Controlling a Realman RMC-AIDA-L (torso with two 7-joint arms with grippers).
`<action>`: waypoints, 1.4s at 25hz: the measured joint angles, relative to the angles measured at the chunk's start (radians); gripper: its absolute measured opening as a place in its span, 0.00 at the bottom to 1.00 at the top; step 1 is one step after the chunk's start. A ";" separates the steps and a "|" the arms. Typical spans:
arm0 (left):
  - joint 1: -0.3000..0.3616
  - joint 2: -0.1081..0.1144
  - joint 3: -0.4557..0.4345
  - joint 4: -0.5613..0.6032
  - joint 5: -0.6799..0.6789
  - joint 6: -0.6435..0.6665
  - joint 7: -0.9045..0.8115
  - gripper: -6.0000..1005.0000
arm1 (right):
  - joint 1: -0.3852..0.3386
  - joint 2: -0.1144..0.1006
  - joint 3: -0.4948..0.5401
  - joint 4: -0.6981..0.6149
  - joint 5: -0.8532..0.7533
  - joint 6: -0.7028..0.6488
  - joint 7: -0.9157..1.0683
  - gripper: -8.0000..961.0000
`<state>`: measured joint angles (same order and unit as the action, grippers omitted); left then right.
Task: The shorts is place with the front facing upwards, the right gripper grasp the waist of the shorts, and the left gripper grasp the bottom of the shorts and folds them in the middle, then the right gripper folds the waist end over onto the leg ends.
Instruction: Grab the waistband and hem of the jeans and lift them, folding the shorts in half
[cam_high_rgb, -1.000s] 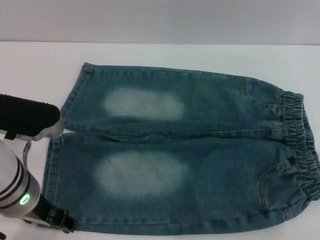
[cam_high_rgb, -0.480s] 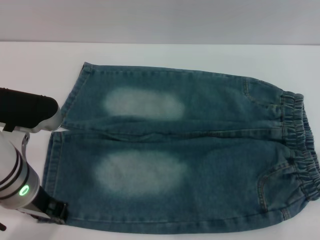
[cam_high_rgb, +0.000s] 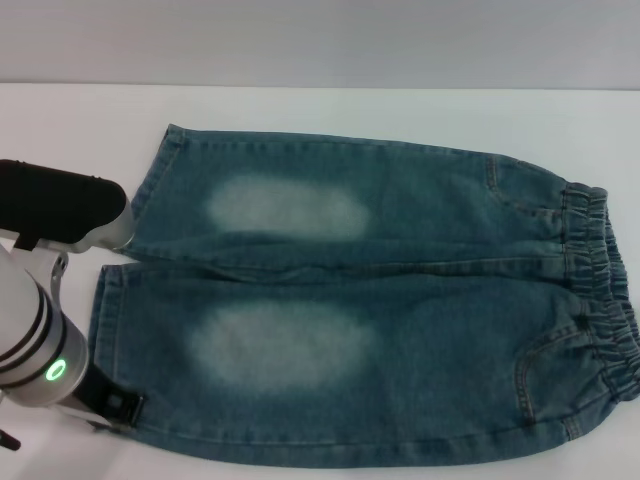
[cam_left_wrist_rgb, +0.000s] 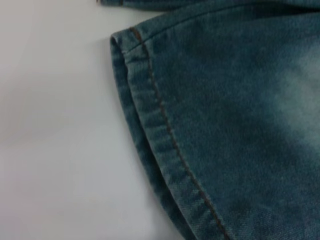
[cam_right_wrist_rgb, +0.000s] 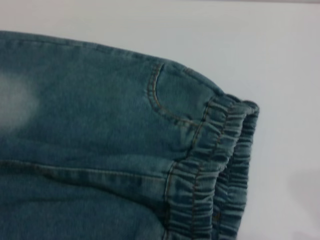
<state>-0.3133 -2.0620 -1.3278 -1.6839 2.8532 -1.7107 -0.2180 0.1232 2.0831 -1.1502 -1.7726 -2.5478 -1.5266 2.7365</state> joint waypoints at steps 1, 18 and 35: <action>0.000 0.000 0.000 0.000 0.000 0.000 0.000 0.23 | 0.000 0.000 0.002 -0.002 0.000 -0.009 0.000 0.86; -0.017 -0.001 -0.006 -0.049 -0.010 -0.008 0.007 0.11 | -0.021 0.005 0.046 0.050 0.000 -0.134 -0.014 0.86; -0.018 -0.003 0.003 -0.060 -0.011 0.004 0.011 0.11 | -0.018 0.000 0.035 0.138 0.037 -0.090 -0.043 0.82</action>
<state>-0.3314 -2.0648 -1.3244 -1.7439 2.8422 -1.7072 -0.2070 0.1048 2.0831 -1.1156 -1.6346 -2.5110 -1.6170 2.6932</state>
